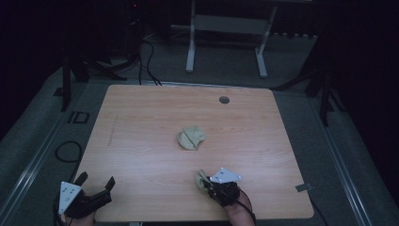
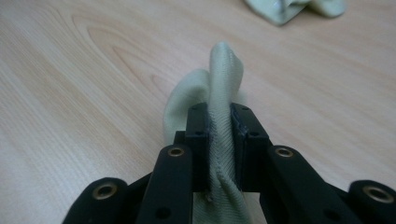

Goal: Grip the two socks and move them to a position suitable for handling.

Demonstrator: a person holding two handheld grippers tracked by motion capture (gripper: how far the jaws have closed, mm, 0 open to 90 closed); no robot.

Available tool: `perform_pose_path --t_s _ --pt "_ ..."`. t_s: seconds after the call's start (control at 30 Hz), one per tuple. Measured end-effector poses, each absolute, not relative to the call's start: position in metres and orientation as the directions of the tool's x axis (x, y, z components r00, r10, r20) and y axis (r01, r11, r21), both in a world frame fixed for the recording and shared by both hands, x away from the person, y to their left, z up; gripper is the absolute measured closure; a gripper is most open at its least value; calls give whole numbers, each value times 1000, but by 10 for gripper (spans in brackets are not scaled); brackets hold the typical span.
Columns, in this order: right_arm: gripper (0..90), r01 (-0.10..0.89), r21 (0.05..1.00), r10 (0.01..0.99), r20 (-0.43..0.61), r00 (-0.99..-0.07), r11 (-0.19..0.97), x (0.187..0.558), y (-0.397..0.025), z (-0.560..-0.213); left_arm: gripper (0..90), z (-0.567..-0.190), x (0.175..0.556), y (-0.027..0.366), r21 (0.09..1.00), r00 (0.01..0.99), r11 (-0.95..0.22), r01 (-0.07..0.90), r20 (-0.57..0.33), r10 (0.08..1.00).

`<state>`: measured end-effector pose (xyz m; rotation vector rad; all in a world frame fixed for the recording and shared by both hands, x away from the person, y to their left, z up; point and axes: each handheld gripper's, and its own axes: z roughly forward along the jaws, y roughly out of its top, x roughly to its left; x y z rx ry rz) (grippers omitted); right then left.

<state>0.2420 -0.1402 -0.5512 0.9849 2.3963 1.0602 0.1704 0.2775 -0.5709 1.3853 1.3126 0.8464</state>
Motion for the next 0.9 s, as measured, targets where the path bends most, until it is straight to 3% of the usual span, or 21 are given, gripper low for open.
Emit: perform_pose_path --t_s 0.27,0.4,0.57,0.63,0.77,0.83,0.9 --pt "753 437 746 726 -89 -682 502 235 -125 -568 5 -568 172 253 951 263 -6 308 -79 962" --pt "622 459 749 726 -42 -686 477 236 -123 -567 5 -567 173 239 944 286 -70 321 -26 958" --pt "484 448 765 678 19 -735 464 232 -130 -545 5 -561 176 215 927 382 -78 366 -73 921" --pt "481 402 770 633 -3 -775 496 232 -135 -529 4 -557 179 200 918 449 -89 387 -103 888" --pt "513 347 778 568 -15 -823 523 243 -147 -504 5 -550 187 161 883 570 -224 412 -58 820" --pt "533 329 767 539 -26 -842 551 248 -150 -498 80 -548 191 144 878 625 -263 400 -52 779" --pt "517 323 760 534 -37 -845 564 253 -150 -496 94 -546 198 129 868 676 -273 415 -93 731"
